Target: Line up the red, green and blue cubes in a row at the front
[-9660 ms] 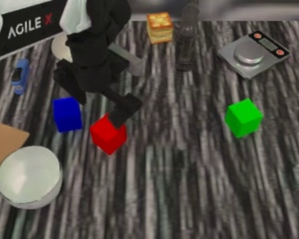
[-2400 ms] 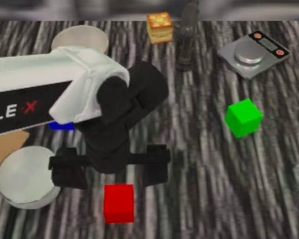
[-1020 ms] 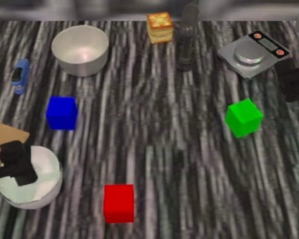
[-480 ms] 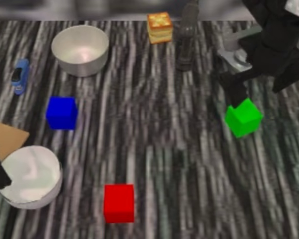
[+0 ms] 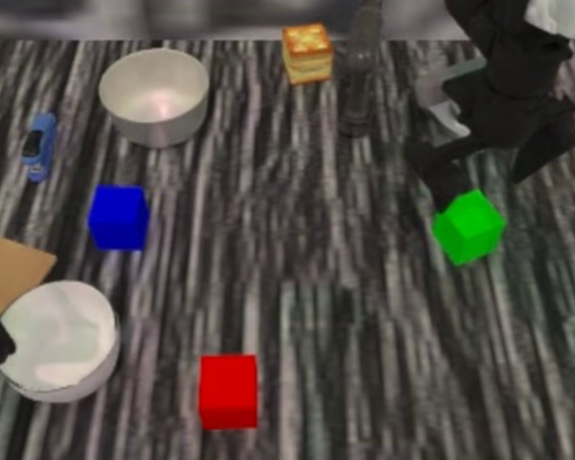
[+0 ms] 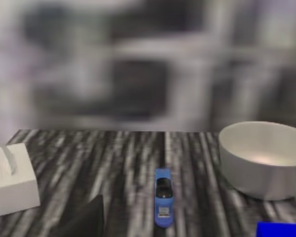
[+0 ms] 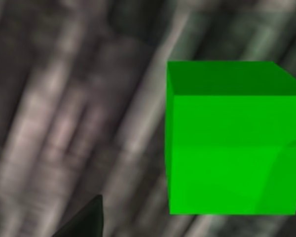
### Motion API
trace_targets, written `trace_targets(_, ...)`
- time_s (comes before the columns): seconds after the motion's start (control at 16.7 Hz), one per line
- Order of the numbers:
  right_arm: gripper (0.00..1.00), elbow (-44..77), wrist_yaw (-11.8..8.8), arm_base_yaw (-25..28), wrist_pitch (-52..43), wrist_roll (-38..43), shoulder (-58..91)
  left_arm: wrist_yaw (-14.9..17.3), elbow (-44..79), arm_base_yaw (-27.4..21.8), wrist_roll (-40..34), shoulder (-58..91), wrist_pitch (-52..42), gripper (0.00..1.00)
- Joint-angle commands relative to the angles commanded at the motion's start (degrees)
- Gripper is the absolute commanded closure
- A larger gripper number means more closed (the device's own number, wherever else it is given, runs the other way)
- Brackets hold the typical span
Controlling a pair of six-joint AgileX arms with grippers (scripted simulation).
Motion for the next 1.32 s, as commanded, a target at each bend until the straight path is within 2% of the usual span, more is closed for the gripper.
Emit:
trace_targets(0.18,0.00,-2.0,0.0,0.2,2.3,-0.1,0.6,0.0,0.0,0.0,0.0,0.0,0.0,0.00)
trace_targets(0.54,0.00,-10.5,0.0,0.4,14.8,0.1,4.2,0.0,0.0,0.0,0.0,0.0,0.0,0.00)
trace_targets(0.84,0.00,-11.0,0.0,0.4,15.5,0.1,4.5,0.0,0.0,0.0,0.0,0.0,0.0,0.00)
trace_targets(1.32,0.60,-11.0,0.0,0.4,15.5,0.1,4.5,0.0,0.0,0.0,0.0,0.0,0.0,0.00)
